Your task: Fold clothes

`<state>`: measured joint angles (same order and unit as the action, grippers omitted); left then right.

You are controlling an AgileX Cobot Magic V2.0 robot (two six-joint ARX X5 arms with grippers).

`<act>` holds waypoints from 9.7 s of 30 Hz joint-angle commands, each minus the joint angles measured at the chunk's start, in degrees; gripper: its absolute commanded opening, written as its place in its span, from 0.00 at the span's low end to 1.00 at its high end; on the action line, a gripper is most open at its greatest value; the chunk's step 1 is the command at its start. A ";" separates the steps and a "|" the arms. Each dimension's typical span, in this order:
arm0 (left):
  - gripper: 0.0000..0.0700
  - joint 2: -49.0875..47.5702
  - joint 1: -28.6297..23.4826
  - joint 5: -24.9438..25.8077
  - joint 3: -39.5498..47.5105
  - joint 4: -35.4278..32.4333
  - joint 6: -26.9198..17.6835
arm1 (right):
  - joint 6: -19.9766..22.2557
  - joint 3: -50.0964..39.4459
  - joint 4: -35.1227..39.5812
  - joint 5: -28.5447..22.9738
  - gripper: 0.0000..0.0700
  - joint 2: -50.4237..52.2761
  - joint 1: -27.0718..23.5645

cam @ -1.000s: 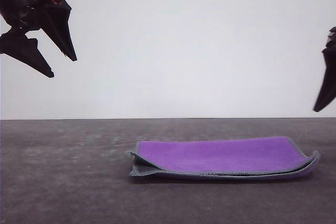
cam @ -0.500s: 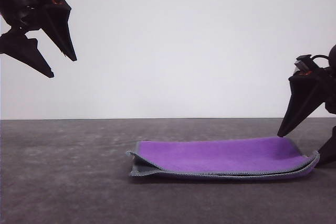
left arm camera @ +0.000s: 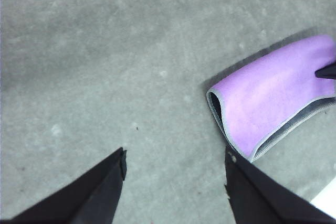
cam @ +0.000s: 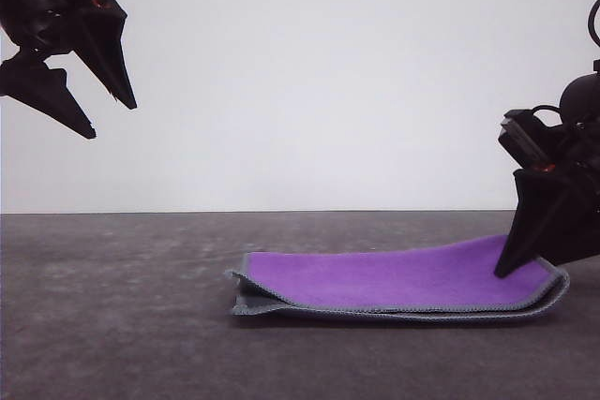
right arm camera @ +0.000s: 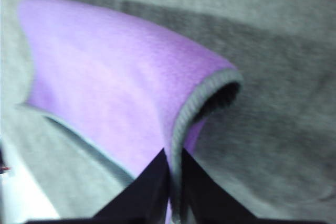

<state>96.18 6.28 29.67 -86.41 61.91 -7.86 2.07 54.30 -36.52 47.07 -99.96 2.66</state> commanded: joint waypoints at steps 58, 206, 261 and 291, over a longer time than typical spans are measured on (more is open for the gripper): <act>0.52 0.59 0.04 -0.13 -0.96 -0.13 0.17 | -19.00 0.50 31.40 4.99 0.57 1.99 22.66; 0.02 -94.88 -3.30 -33.09 84.67 -49.77 13.42 | 3.11 -25.77 31.86 -46.14 0.02 62.29 -2.17; 0.02 -94.88 -3.30 -33.08 84.67 -49.79 13.42 | 0.94 -53.64 27.66 -51.60 0.02 99.76 -3.31; 0.02 -94.88 -3.30 -33.08 84.67 -49.79 13.42 | 0.94 -53.63 27.66 -51.60 0.02 99.76 -3.33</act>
<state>1.37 3.03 -3.18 -2.08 11.03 5.58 3.99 0.91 -9.19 -4.47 -0.23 -0.54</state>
